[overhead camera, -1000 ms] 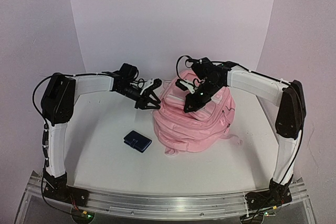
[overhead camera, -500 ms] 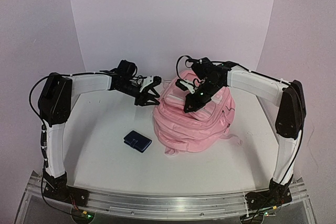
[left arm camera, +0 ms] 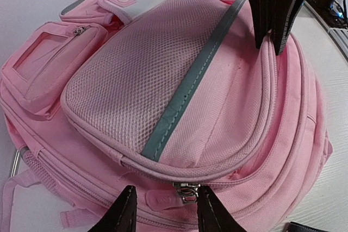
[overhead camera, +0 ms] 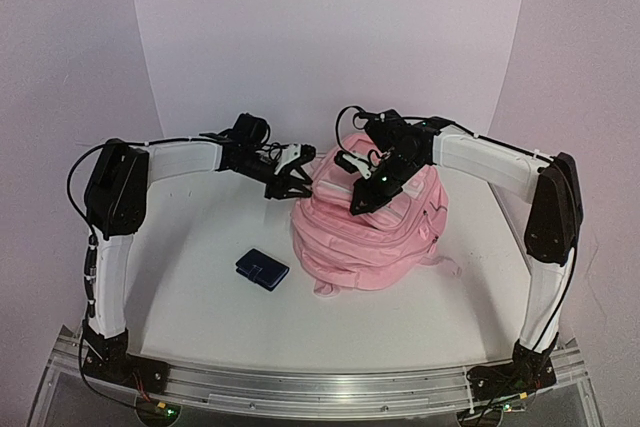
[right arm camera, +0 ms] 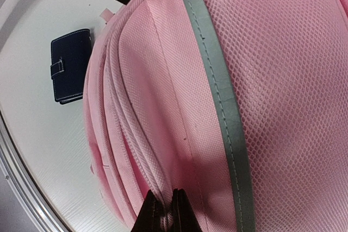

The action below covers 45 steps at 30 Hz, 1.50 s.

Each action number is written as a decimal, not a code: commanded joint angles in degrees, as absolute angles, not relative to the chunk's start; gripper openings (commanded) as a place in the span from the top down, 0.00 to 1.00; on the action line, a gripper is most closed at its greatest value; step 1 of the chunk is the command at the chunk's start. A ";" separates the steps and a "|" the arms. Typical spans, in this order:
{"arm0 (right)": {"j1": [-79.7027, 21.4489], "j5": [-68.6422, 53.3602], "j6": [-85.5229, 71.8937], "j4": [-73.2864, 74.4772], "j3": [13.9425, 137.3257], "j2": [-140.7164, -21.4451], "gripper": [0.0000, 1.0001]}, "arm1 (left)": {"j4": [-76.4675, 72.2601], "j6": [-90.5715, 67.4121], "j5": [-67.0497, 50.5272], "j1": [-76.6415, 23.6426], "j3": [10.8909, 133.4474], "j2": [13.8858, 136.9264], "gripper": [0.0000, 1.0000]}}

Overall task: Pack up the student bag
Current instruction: Zip the student bag at the center of the board.

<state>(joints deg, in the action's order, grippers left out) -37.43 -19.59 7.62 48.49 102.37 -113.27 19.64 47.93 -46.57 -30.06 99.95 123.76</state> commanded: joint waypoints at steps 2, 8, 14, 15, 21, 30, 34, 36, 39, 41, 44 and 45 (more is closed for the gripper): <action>-37.00 -16.53 6.86 51.06 103.50 -114.26 1.00 | 20.71 49.64 -46.36 -30.77 102.90 124.79 0.68; -37.00 -16.16 7.05 51.03 103.29 -114.21 1.00 | 21.13 49.40 -45.50 -30.81 103.13 125.67 0.82; -37.00 -15.33 7.01 50.98 103.36 -114.64 1.00 | 23.50 48.31 -44.63 -30.98 101.45 121.80 0.99; -37.02 -15.12 6.96 50.98 103.48 -114.81 1.00 | 23.54 48.17 -44.09 -31.05 100.52 120.69 1.00; -37.00 -13.82 6.41 50.90 104.71 -115.58 1.00 | 27.31 46.28 -40.18 -31.31 98.03 116.22 1.00; -37.01 -13.13 5.09 50.86 107.01 -117.14 1.00 | 31.24 41.56 -31.79 -34.86 96.45 113.92 1.00; -37.00 -13.66 4.49 50.89 108.08 -117.87 1.00 | 28.52 38.20 -29.73 -38.19 93.15 112.35 1.00; -37.00 -13.96 4.23 50.89 108.29 -118.12 1.00 | 28.38 36.46 -29.23 -39.63 92.59 112.20 1.00; -37.00 -14.45 3.79 50.89 108.77 -118.51 1.00 | 28.50 33.23 -29.38 -41.64 92.54 112.20 1.00; -37.00 -14.85 3.63 50.89 108.95 -118.73 1.00 | 27.21 30.23 -29.43 -43.06 92.29 112.13 1.00; -37.00 -16.18 3.37 50.88 109.54 -119.21 1.00 | 22.76 26.22 -30.69 -45.42 90.99 112.05 1.00; -37.00 -17.29 3.32 50.89 109.76 -119.33 1.00 | 20.93 24.89 -30.70 -46.12 90.30 112.02 1.00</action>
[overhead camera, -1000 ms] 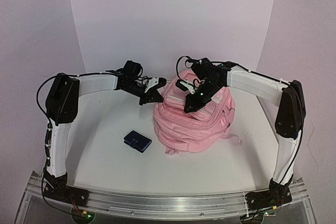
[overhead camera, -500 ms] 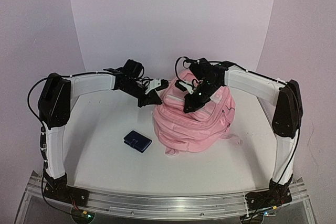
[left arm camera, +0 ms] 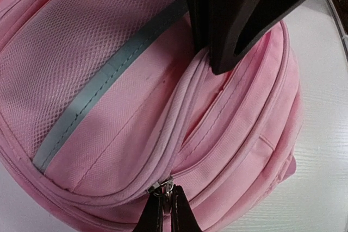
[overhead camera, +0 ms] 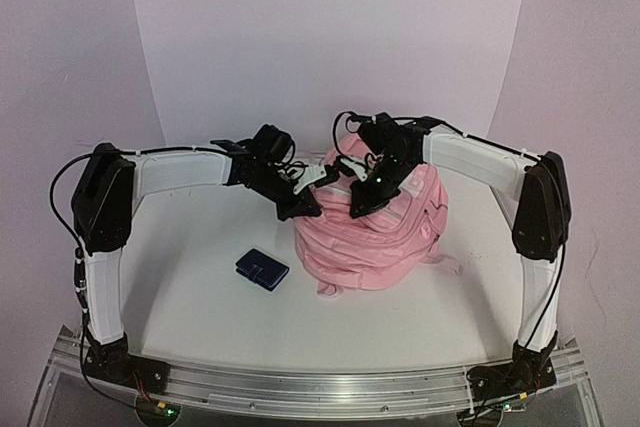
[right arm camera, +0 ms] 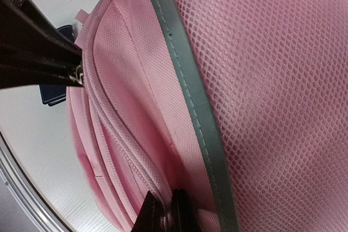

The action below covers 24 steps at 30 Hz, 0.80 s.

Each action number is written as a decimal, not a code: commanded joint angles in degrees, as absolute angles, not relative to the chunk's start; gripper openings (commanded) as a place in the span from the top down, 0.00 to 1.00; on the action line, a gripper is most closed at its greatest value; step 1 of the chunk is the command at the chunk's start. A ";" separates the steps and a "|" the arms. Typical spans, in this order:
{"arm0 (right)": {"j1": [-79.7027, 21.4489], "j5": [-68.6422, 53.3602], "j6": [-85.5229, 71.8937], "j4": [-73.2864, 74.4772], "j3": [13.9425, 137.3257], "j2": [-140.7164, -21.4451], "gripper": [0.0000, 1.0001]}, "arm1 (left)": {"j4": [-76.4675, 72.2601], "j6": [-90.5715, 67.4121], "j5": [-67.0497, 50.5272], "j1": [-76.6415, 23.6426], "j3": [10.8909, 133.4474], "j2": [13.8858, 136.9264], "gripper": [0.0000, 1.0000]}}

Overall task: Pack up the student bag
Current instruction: Zip the student bag at the center of the board.

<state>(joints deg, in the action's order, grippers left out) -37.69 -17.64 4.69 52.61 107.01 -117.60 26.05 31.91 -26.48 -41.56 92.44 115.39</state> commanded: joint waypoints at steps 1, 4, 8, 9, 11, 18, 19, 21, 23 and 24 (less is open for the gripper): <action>-37.01 -18.55 3.24 50.91 109.94 -119.36 1.00 | 18.86 23.55 -30.74 -46.60 89.63 112.00 1.00; -36.94 -22.05 3.31 51.24 109.94 -118.19 0.85 | 14.28 20.09 -30.84 -46.76 87.21 111.58 1.00; -35.49 -25.83 4.73 51.63 108.33 -113.24 0.56 | 12.16 17.07 -27.60 -46.39 85.57 110.82 1.00; -34.89 -26.99 5.04 51.68 107.57 -112.11 0.50 | 12.37 16.53 -27.62 -46.14 85.69 110.86 1.00; -33.57 -28.82 5.17 51.72 105.37 -109.19 0.47 | 12.78 15.42 -27.42 -45.72 86.17 111.15 1.00; -24.50 -35.67 3.13 51.56 94.97 -99.45 0.34 | 14.60 12.86 -27.90 -45.09 87.73 111.96 1.00; -22.47 -36.89 2.73 51.49 93.03 -98.76 0.34 | 14.78 12.57 -28.16 -45.09 87.85 112.00 1.00; -19.50 -38.88 2.40 51.43 89.46 -98.41 0.34 | 14.66 11.90 -28.45 -45.11 87.60 111.91 1.00; -18.17 -39.86 2.90 51.37 85.98 -98.52 0.34 | 14.13 11.42 -28.80 -45.13 86.95 111.73 1.00; -18.11 -40.12 3.38 51.12 84.79 -98.66 0.34 | 13.92 11.21 -28.92 -45.16 86.58 111.59 1.00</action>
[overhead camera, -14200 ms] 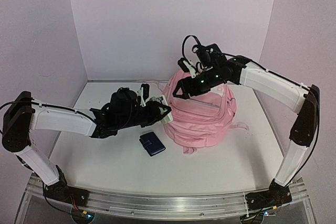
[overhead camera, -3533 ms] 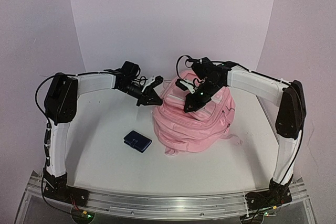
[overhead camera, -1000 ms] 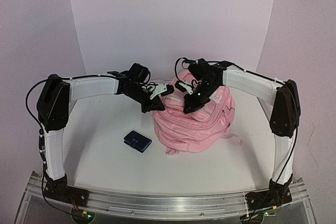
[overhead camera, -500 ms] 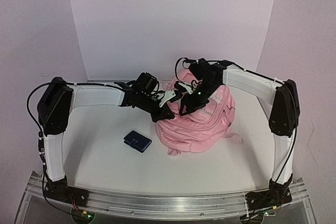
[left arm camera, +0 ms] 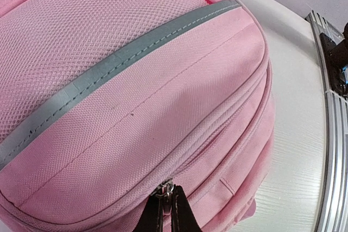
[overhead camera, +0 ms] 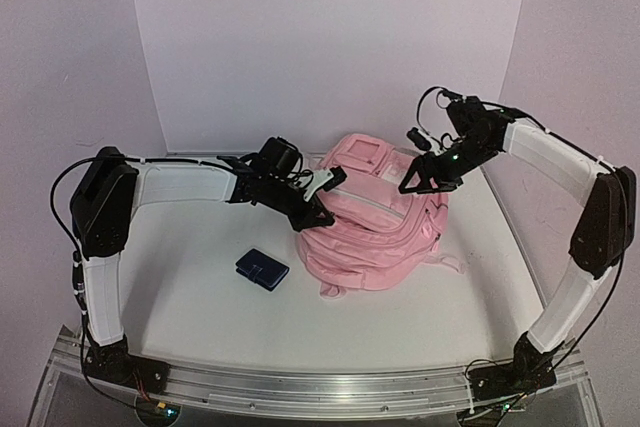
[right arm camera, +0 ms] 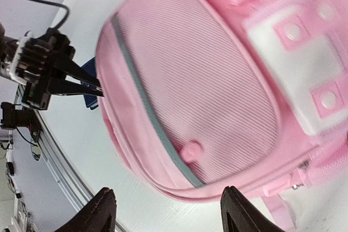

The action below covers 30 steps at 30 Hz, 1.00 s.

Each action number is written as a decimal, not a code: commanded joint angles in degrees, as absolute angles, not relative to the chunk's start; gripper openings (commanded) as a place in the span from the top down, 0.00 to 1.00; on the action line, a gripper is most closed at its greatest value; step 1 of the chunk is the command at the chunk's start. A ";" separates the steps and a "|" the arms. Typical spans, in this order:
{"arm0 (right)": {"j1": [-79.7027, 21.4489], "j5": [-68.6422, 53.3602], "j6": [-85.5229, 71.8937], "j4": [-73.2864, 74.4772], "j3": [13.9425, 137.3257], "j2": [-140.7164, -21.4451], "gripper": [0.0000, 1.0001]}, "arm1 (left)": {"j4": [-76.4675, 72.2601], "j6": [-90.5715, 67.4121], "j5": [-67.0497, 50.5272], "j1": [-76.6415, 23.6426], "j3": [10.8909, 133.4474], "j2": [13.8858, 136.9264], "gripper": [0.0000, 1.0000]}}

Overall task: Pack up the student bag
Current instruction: Zip the student bag at the center of the board.

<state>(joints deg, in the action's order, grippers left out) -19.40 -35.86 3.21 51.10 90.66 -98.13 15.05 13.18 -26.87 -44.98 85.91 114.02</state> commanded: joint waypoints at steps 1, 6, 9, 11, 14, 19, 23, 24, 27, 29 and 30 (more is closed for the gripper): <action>-18.07 -40.86 3.57 50.64 83.55 -98.91 0.34 | 13.83 10.99 -29.01 -45.17 86.33 111.52 1.00; -18.09 -44.05 3.00 48.27 80.80 -101.55 0.34 | 14.42 10.02 -27.68 -45.60 85.87 110.84 1.00; -18.75 -46.35 2.36 46.43 80.02 -103.19 0.34 | 13.72 8.58 -26.75 -46.26 85.10 110.17 1.00; -19.74 -48.17 1.46 45.14 80.05 -104.15 0.34 | 12.95 7.93 -25.97 -47.39 84.73 109.95 1.00; -21.56 -49.34 0.45 43.27 80.72 -104.92 0.36 | 13.09 7.88 -25.59 -49.80 85.47 110.43 1.00; -23.59 -51.34 -2.91 41.56 81.90 -106.40 0.39 | 14.82 7.58 -24.20 -53.29 87.73 112.18 1.00; -25.05 -52.04 -4.52 39.40 81.94 -106.68 0.40 | 11.96 4.07 -24.34 -54.41 88.45 112.91 1.00; -25.31 -52.17 -4.91 39.07 82.21 -106.84 0.40 | 10.37 3.31 -24.88 -54.92 88.45 113.02 1.00; -26.04 -52.62 -6.25 38.32 83.55 -107.38 0.40 | 5.45 0.85 -25.71 -56.86 88.14 113.78 1.00; -26.33 -52.73 -7.24 37.48 84.64 -107.68 0.40 | 2.63 -1.00 -25.83 -58.28 88.77 115.11 1.00; -26.42 -52.81 -7.89 37.04 85.26 -107.73 0.41 | 2.19 -1.59 -25.54 -59.24 89.77 116.02 1.00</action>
<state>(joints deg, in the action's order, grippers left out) -23.73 -48.12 -5.84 43.84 81.08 -106.36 11.85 2.58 -21.38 -54.56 85.83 114.00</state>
